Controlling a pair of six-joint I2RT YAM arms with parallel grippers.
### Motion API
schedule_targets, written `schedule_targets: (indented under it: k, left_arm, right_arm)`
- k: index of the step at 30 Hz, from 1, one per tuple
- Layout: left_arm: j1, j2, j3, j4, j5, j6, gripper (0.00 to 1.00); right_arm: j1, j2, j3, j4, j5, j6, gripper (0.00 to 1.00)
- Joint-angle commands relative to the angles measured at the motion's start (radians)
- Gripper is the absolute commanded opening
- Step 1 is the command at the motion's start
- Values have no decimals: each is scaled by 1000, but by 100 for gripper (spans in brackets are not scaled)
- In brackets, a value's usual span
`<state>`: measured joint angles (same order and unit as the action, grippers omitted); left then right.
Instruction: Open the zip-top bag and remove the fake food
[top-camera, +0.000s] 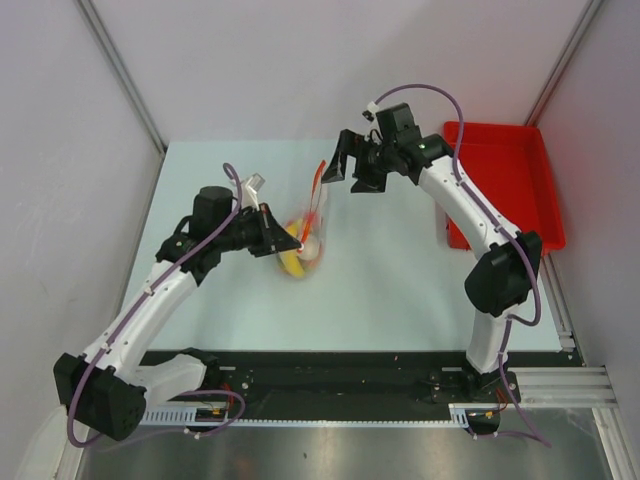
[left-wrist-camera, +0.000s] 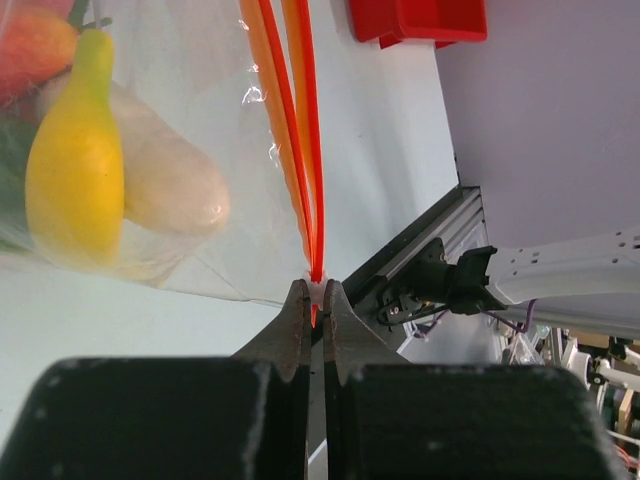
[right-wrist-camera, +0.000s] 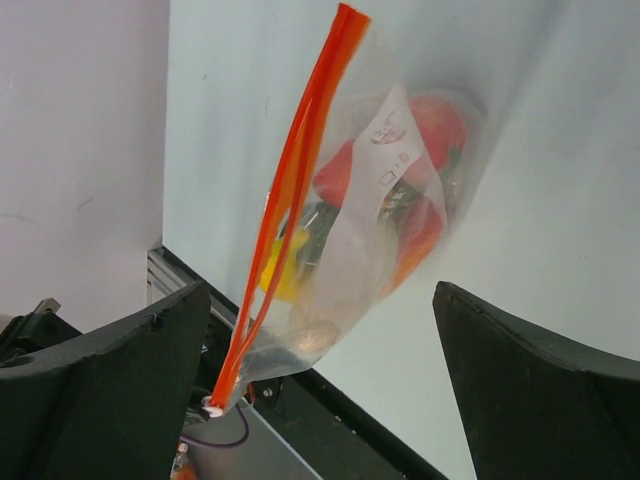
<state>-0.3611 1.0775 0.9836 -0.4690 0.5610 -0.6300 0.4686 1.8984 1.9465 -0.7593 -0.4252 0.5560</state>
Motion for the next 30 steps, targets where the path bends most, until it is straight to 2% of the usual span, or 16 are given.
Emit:
schedule_targets:
  k: [1,5,7,10,16,21,22,24,25,26,27,28,29,30]
  left_arm:
    - [-24,-1,27,67,-4,-30,0]
    - [-30,-10,27,70,0,-34,0]
    - [-33,-7,23,67,5,-33,0]
    - [-48,-14,13,84,8,-53,0]
    - [-81,-21,4,85,-10,-63,0]
    - [-95,-24,13,70,-29,-60,0]
    - [-95,-22,15,69,-27,-57,0]
    - [-96,-18,33,47,-36,-45,0]
    - [-96,-10,50,23,-58,-25,5]
    - [-96,-8,73,-6,-90,-17,16]
    - [-96,-5,125,-63,-122,-11,40]
    - [-95,4,163,-97,-232,-8,61]
    - [-95,51,212,-135,-286,-5,73]
    - [-95,88,333,-213,-333,1,78]
  right_arm:
    - [42,-19,9,-80,52,4,95]
    - [61,-18,-41,-31,40,22,74]
    - [74,-18,-47,3,57,33,68]
    - [76,-15,-55,32,60,67,63]
    - [82,-6,-44,41,66,84,64]
    - [100,22,-49,55,52,96,59]
    - [104,27,-46,55,49,94,51]
    - [105,31,-46,51,49,94,43]
    - [105,33,-43,49,49,87,33]
    - [105,33,-34,34,52,70,27]
    - [107,34,-26,20,55,59,20]
    - [107,34,-8,6,59,45,10]
    - [111,30,-6,-9,63,35,6]
    - [116,19,-9,-9,69,18,4]
